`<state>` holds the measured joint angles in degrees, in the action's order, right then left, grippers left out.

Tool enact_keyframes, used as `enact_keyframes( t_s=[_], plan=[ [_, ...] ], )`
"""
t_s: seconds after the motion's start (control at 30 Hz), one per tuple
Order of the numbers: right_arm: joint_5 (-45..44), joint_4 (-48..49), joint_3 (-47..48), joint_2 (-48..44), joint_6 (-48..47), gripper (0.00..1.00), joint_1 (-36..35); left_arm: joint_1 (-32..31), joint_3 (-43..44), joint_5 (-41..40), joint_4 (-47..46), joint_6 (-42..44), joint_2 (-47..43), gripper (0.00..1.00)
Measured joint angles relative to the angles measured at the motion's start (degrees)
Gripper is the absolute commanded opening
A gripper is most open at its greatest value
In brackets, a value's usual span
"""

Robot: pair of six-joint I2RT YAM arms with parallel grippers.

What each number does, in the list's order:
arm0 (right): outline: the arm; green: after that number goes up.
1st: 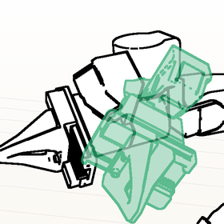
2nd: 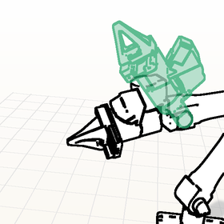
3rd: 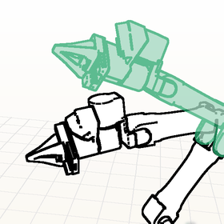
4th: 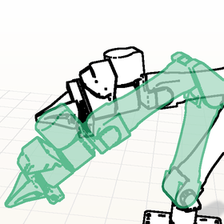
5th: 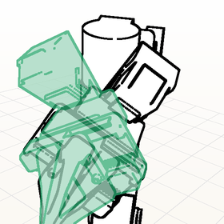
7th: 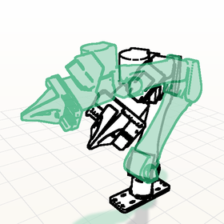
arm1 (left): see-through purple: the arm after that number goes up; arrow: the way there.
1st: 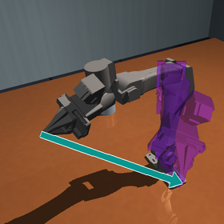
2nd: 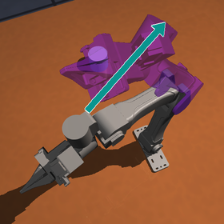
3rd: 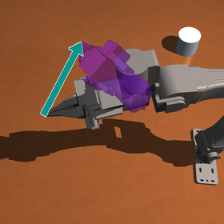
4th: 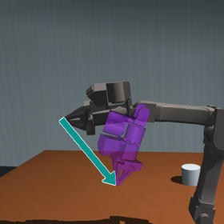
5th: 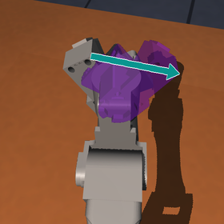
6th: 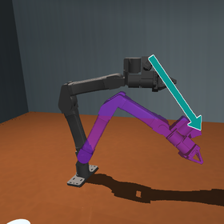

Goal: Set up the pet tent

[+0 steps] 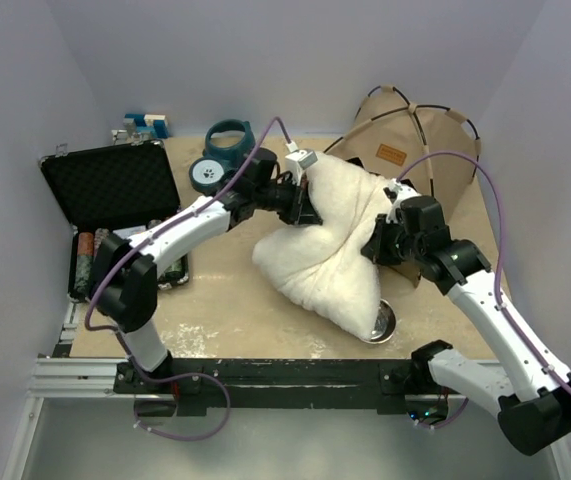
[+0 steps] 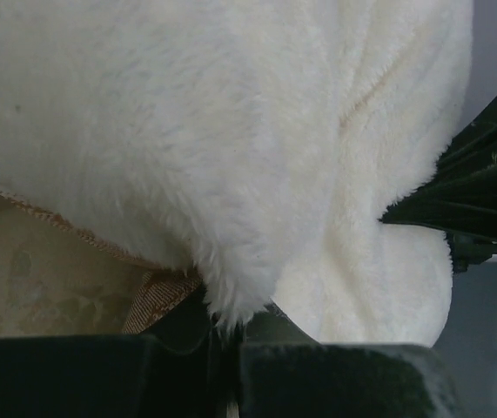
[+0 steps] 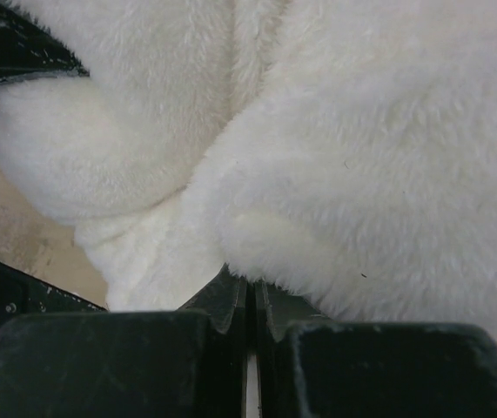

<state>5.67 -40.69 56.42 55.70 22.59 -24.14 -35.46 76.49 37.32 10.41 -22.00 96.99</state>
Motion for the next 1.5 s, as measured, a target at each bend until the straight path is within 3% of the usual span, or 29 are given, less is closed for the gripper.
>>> enact_keyframes(
  t_s=[0.37,0.53,0.77,0.8,0.93,1.23,1.4,1.5],
  plan=[
    [6.21,0.57,-5.92,0.28,4.83,0.00,2.80,-2.32,14.12,0.94,3.08,1.09,15.72,0.00],
    [12.13,1.66,-5.99,0.59,5.31,0.00,2.75,-2.67,15.82,1.01,5.70,1.66,19.41,0.00],
    [11.32,4.87,-1.14,6.34,4.48,0.00,2.71,-1.57,16.41,-0.46,7.23,1.16,19.93,0.00],
    [10.38,6.01,0.39,8.09,4.35,0.08,2.71,-1.05,16.41,-0.74,7.28,1.09,19.87,0.00],
    [6.69,9.44,4.85,14.25,3.96,0.18,2.73,0.42,16.41,-1.95,7.34,1.01,19.80,0.00],
    [-3.87,10.40,10.23,27.34,4.02,0.29,4.70,0.52,16.41,-3.23,7.61,0.81,20.02,0.00],
    [-3.98,11.85,11.10,32.02,2.97,0.54,10.47,0.37,16.41,-2.56,6.36,-0.17,20.02,0.00],
    [-1.16,11.98,12.90,31.32,0.79,0.70,10.21,0.20,16.52,-2.32,5.16,-0.44,20.02,0.03]
  ],
)
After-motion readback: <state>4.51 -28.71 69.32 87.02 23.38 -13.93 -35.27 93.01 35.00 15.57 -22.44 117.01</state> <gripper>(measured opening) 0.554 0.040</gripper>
